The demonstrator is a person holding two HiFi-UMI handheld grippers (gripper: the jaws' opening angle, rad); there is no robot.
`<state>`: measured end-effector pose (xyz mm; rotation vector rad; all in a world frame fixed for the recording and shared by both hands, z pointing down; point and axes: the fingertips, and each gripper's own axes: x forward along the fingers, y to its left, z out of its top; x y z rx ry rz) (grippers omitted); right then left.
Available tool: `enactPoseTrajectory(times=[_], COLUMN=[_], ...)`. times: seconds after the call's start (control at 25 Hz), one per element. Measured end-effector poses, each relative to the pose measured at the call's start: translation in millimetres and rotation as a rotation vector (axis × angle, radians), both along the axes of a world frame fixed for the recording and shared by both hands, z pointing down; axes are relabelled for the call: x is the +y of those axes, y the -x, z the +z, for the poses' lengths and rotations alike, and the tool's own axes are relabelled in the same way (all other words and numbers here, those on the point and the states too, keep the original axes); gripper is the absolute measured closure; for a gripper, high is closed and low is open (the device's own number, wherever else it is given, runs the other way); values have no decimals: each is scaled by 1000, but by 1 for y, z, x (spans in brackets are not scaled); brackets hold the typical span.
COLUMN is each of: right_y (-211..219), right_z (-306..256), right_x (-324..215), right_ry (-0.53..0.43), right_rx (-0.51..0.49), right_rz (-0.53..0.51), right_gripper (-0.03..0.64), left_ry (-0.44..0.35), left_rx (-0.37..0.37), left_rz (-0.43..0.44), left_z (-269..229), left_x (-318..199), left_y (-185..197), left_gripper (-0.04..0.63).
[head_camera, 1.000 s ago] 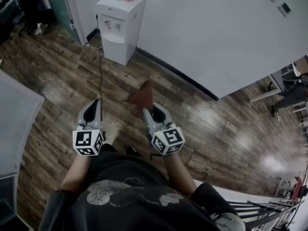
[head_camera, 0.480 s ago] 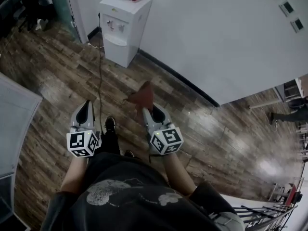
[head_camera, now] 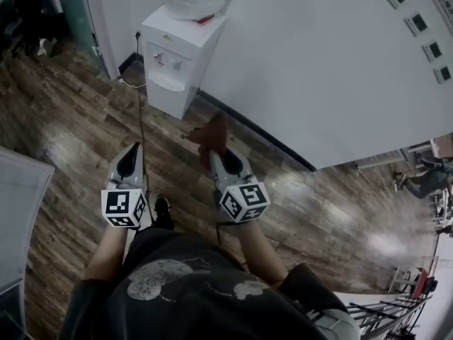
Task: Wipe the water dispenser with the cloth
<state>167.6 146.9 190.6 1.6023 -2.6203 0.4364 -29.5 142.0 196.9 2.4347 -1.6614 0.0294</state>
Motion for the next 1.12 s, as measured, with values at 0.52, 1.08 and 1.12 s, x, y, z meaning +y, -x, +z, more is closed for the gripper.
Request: enactPoseTrajectory(times=[0.52,1.08,1.12], right_y=[30,28,28], right_z=[5,30,33], right_x=[-103,-252,-261], right_ry=[14,29,36], right_rx=[-42,-90,-90], right_rz=[81,49,42], right_gripper=[556,555,555], left_ry=[42,33,29], left_rx=[14,-15,-16], left_rz=[28,6,-1], left_z=[10,6,4], left_x=[-95,-220,-230], left_y=[38,22,20], left_gripper=[577,577,577])
